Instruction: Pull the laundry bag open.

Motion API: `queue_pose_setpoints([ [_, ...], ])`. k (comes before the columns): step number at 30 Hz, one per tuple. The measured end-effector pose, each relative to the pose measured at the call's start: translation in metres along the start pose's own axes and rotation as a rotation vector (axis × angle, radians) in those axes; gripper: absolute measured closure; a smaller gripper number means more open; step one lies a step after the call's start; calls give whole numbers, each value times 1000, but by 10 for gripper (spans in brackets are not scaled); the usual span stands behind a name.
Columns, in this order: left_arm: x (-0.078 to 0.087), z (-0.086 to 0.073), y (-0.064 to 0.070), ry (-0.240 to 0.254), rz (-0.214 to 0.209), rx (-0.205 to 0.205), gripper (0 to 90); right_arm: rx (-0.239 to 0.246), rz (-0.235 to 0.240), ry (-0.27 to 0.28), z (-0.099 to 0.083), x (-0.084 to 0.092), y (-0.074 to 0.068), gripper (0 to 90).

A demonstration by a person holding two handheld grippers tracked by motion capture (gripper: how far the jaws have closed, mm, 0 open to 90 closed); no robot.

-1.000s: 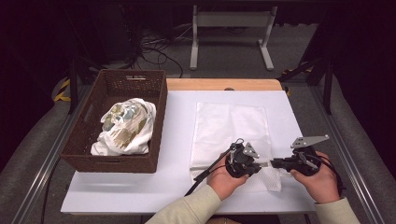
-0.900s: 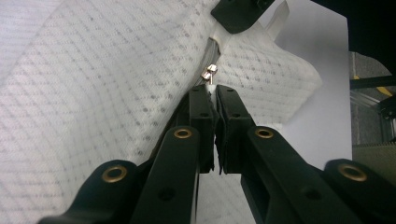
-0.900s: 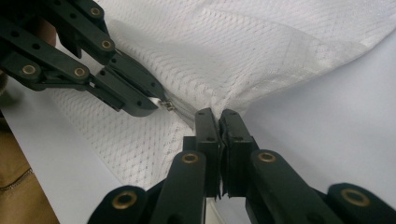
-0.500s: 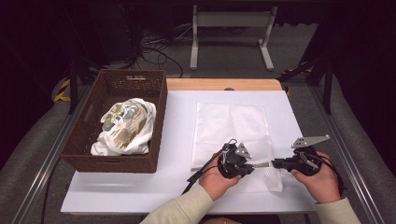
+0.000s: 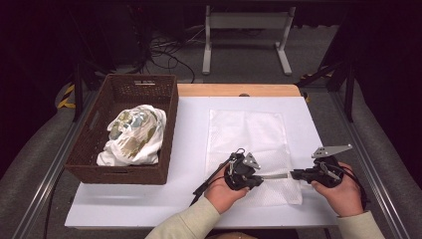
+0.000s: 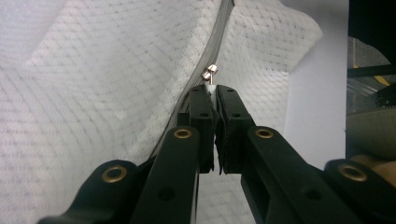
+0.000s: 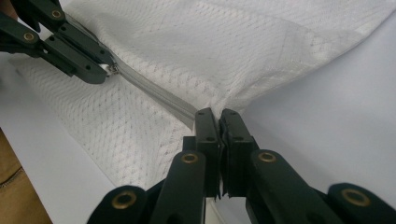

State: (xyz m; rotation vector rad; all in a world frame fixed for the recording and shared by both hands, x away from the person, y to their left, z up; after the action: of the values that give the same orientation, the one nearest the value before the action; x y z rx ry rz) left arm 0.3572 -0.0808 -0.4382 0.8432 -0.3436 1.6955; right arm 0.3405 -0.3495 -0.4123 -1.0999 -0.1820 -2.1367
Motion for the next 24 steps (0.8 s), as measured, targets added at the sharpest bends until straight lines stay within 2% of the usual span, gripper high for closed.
queue_pose_setpoints([
  [3,5,-4,-2,-11,1,-3,865,-7,-1,-7,-1,0,1,874],
  [5,8,-7,-3,-8,2,9,865,-11,-3,-9,-3,0,2,874],
  [10,14,-12,-5,-2,14,5,865,-13,-7,-5,-4,-1,4,873],
  [24,26,-22,-11,-11,12,12,865,-29,-4,-2,-7,1,7,873],
])
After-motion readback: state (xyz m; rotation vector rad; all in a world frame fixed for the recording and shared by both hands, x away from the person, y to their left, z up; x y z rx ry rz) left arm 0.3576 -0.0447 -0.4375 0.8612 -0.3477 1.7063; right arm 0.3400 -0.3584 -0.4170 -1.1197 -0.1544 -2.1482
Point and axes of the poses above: each handheld gripper's, and its own axes: x roughly backward along the jaws, z roughly out of its top, y roughly to its right, the point moved 1 cm from there along -x, roughly forward along the jaws
